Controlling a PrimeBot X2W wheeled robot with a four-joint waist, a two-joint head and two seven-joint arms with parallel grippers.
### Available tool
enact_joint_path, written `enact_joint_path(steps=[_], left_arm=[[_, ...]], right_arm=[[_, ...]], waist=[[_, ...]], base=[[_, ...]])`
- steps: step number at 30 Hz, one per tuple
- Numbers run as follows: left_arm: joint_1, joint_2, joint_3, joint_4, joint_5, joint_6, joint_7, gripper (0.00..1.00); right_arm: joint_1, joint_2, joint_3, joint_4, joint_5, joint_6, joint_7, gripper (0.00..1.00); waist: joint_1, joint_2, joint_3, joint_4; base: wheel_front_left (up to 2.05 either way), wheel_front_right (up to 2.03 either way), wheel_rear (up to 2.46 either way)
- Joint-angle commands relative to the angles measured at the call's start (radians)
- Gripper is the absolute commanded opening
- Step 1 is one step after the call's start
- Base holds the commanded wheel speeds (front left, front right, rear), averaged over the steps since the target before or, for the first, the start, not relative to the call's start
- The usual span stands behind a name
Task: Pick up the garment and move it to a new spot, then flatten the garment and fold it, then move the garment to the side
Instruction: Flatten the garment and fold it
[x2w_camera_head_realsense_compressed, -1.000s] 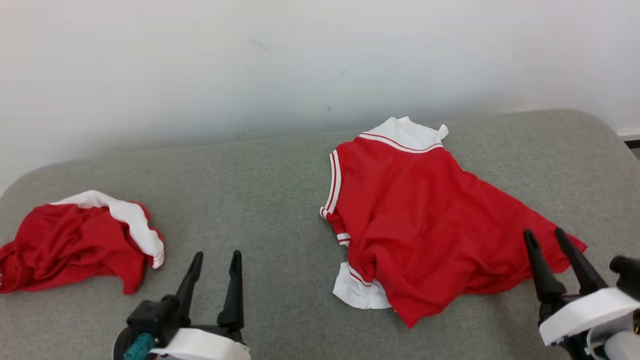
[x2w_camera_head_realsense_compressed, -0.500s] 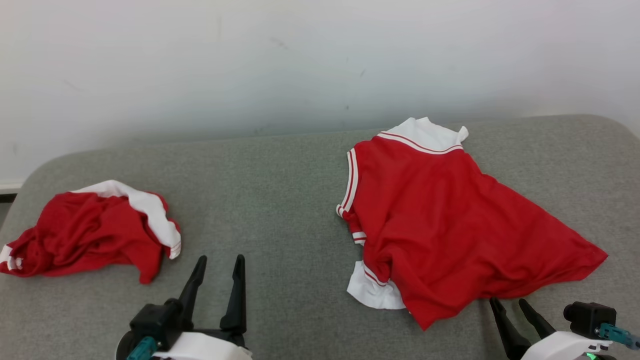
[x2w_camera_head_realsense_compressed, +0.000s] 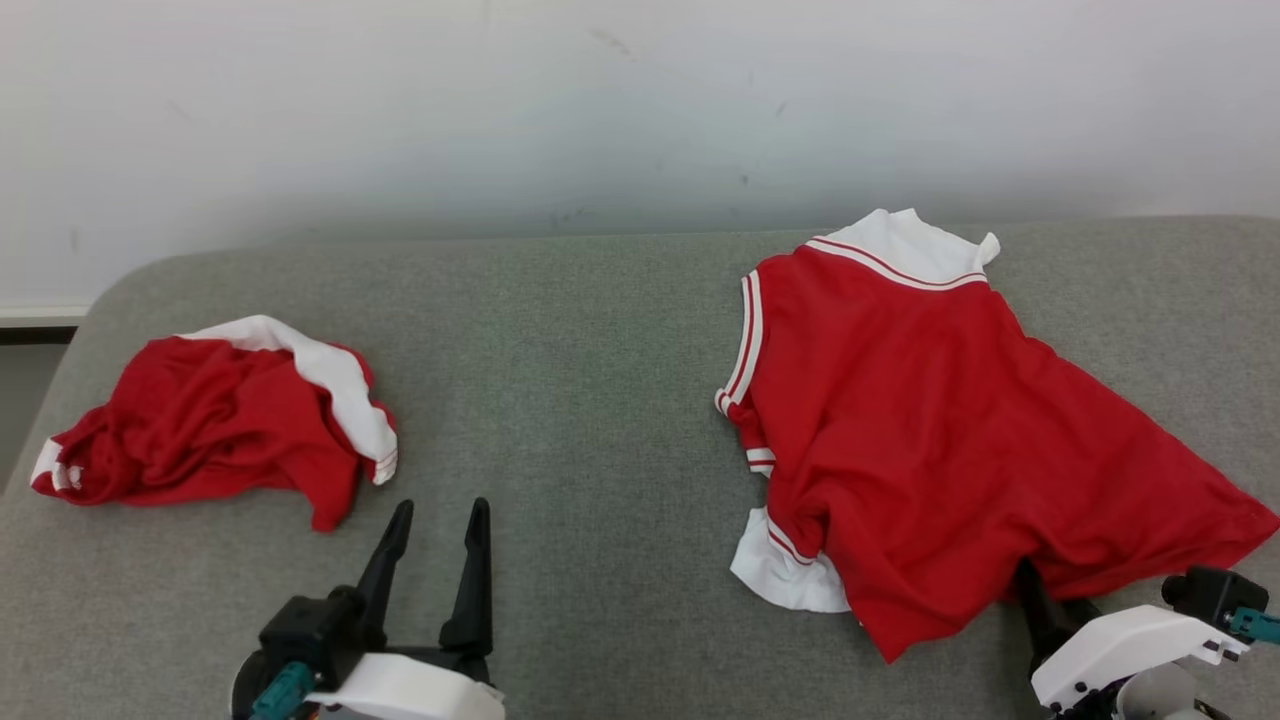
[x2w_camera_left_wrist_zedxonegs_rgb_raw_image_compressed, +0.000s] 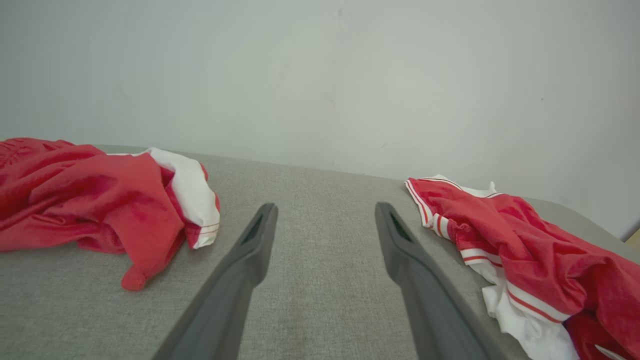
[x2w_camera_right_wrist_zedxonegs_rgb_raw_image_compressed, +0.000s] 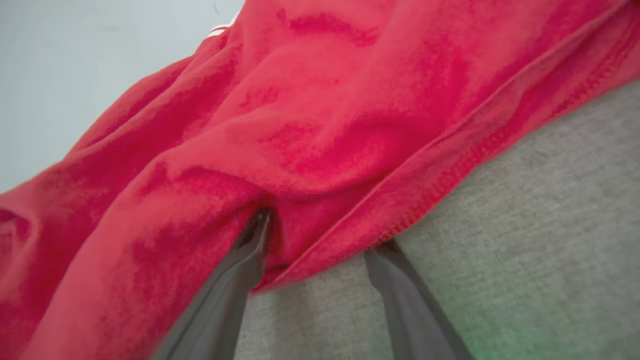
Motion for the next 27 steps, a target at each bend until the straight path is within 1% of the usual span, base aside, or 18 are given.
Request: enact_joint_path(steps=[1, 2, 3, 4, 7, 11, 15, 18, 21, 23, 27], left_arm=[[-0.006, 0.004, 0.003, 0.003, 0.013, -0.004, 0.0, 1.0], [-0.008, 0.004, 0.003, 0.004, 0.014, -0.005, 0.0, 1.0], [-0.009, 0.004, 0.005, 0.004, 0.016, -0.005, 0.0, 1.0], [-0.01, 0.004, 0.005, 0.004, 0.018, -0.004, 0.0, 1.0], [-0.006, 0.004, 0.011, 0.006, 0.018, -0.006, 0.0, 1.0], [0.01, 0.004, 0.012, 0.006, 0.017, -0.001, 0.0, 1.0], [0.02, 0.004, 0.009, 0.005, 0.005, 0.003, 0.0, 1.0], [0.022, 0.004, 0.009, 0.002, 0.003, 0.007, 0.0, 1.0], [0.019, 0.004, 0.011, -0.002, 0.004, 0.01, 0.0, 1.0], [0.017, 0.004, 0.012, -0.003, 0.002, 0.009, 0.0, 1.0], [0.009, 0.004, 0.013, -0.001, 0.001, 0.008, 0.0, 1.0]], right_arm=[[0.001, 0.006, -0.003, 0.025, 0.005, -0.002, 0.017, 0.66], [-0.006, 0.009, -0.007, 0.038, 0.006, -0.002, 0.019, 0.39], [-0.012, 0.01, -0.01, 0.05, 0.002, -0.002, 0.018, 0.09], [-0.018, 0.011, -0.012, 0.061, -0.004, -0.002, 0.012, 0.0], [-0.028, 0.009, -0.015, 0.053, -0.011, -0.002, -0.011, 0.0], [-0.012, -0.028, -0.03, -0.005, 0.0, -0.002, -0.041, 0.0], [0.018, -0.073, -0.037, -0.107, 0.018, -0.002, -0.011, 0.0], [0.059, -0.121, -0.045, -0.204, 0.042, -0.002, 0.074, 0.0], [0.108, -0.19, -0.061, -0.303, 0.048, -0.002, 0.189, 0.0], [0.143, -0.234, -0.093, -0.368, 0.043, -0.002, 0.252, 0.0], [0.212, -0.307, -0.176, -0.448, -0.001, -0.002, 0.387, 0.0]], waist=[[0.0001, 0.0, 0.003, 0.004], [0.0001, 0.0, 0.004, 0.006], [0.0001, 0.0, 0.005, 0.007], [0.0001, 0.0, 0.005, 0.009], [0.0001, 0.0, 0.003, 0.01], [0.0001, 0.0, -0.006, -0.004], [0.0001, 0.0, -0.011, -0.029], [0.0001, 0.0, -0.01, -0.05], [0.0001, 0.0, -0.004, -0.068], [0.0001, 0.0, -0.001, -0.078], [0.0001, 0.0, 0.004, -0.087]], base=[[0.0, 0.0, 0.0], [0.0, 0.0, 0.0], [0.0, 0.0, 0.0], [0.0, 0.0, 0.0], [0.0, 0.0, 0.0], [0.0, 0.0, 0.0], [0.0, 0.0, 0.0], [0.0, 0.0, 0.0], [0.0, 0.0, 0.0], [0.0, 0.0, 0.0], [0.0, 0.0, 0.0]])
